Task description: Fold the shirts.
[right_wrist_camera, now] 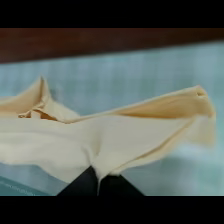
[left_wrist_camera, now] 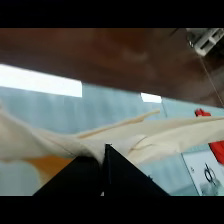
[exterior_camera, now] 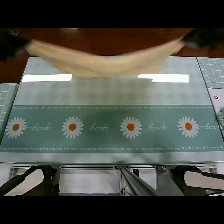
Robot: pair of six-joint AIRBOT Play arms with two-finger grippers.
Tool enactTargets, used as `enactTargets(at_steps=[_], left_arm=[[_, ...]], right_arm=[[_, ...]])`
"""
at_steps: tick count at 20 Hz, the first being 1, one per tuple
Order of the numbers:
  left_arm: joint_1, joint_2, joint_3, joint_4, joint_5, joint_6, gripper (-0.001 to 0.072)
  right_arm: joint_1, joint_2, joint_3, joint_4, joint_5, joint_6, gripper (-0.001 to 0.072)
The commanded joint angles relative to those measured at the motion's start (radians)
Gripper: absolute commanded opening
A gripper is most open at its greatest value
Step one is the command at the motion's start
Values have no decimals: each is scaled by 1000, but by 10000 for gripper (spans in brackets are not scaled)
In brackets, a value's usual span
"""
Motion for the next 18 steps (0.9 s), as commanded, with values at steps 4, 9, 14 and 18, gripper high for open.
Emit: enactTargets(at_steps=[4,9,14,18], left_arm=[[98,162,583,340,-94,-198,23],[49,395,597,644,-150,-246,23],[-276,507,556,1017,-217,-324,23],[-415,500,372,1204,-256,-368,23]], right_arm=[[3,339,247,-179,85,16,17],[3,587,235,-327,204,24,17],[3,759,69,-380,319,31,17],[3,756,-60,-403,342,41,17]])
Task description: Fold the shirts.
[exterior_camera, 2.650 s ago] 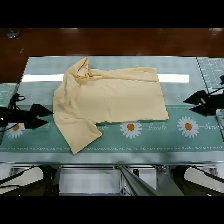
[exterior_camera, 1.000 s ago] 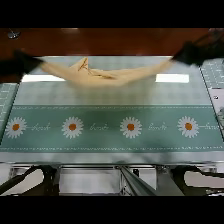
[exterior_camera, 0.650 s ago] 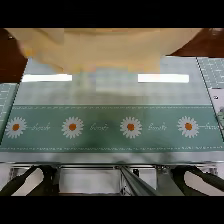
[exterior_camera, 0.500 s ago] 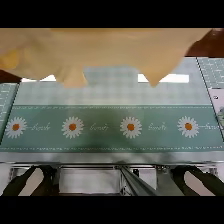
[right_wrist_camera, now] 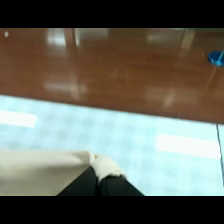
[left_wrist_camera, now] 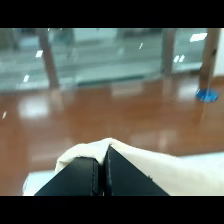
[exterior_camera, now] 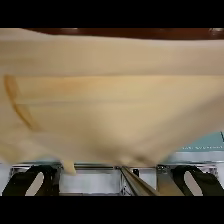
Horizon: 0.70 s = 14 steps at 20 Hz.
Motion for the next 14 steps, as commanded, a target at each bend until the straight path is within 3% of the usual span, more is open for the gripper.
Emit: enactTargets(at_steps=[1,6,10,14], left_arm=[[-101,-3,-172,184,-24,-39,23],[-101,-199,-478,181,178,-95,24],[-101,-495,-492,169,332,-184,24],[-100,-747,-491,101,546,-280,25]], right_arm=[[1,8,-132,-30,35,7,17],[1,-125,-401,-20,-110,-23,17],[3,-380,-474,25,-257,-61,17],[3,-682,-473,156,-524,-86,17]])
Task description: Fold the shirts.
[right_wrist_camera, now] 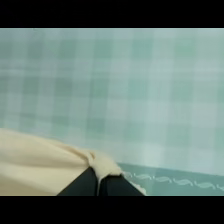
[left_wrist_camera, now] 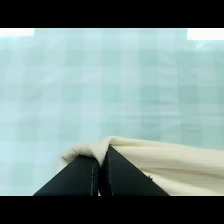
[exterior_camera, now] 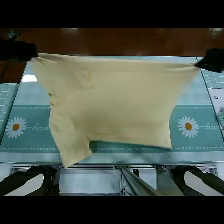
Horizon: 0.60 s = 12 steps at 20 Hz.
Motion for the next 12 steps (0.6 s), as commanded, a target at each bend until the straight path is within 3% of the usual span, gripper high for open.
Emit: enactTargets(at_steps=[1,4,9,10,12], left_arm=[[-2,-220,-2,-65,214,-121,25],[-1,-343,42,-134,284,-215,25],[6,-417,66,-253,222,-217,25],[19,-412,72,-253,171,-196,25],[53,-401,97,-252,10,-3,25]], right_arm=[[1,-263,-8,122,-260,-18,17],[1,-462,75,187,-324,7,17],[0,-617,179,242,-222,26,17],[-6,-611,179,241,-185,5,18],[-30,-590,179,235,-75,-35,18]])
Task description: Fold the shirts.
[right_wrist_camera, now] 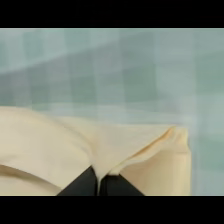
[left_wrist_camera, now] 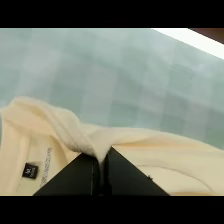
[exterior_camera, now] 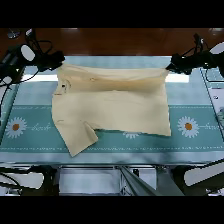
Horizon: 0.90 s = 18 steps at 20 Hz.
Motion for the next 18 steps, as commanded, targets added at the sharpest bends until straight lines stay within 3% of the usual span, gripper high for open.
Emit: enactTargets(at_steps=[1,3,7,8,9,10,13,15,18], left_arm=[[42,-5,23,-28,-233,253,26],[53,-16,13,-17,-354,328,25],[53,-68,-45,-19,-434,331,26],[54,-85,-45,-18,-466,329,67],[58,-93,-44,-17,-506,315,364],[64,-92,-43,-12,-552,307,692],[101,-56,-60,93,-704,356,706],[173,48,-179,71,-639,315,705],[322,221,-467,-87,-561,416,704]], right_arm=[[-32,-12,16,13,190,-33,18],[-39,-12,7,-34,310,-46,18],[-7,-24,-85,-134,299,-32,18],[4,-31,-99,-132,286,-30,90],[10,-36,-100,-127,289,-8,445],[11,-32,-93,-120,306,-8,617],[-28,22,-81,-167,430,-20,617],[-90,114,-134,-277,467,-21,617],[-234,328,-423,-245,285,-26,616]])
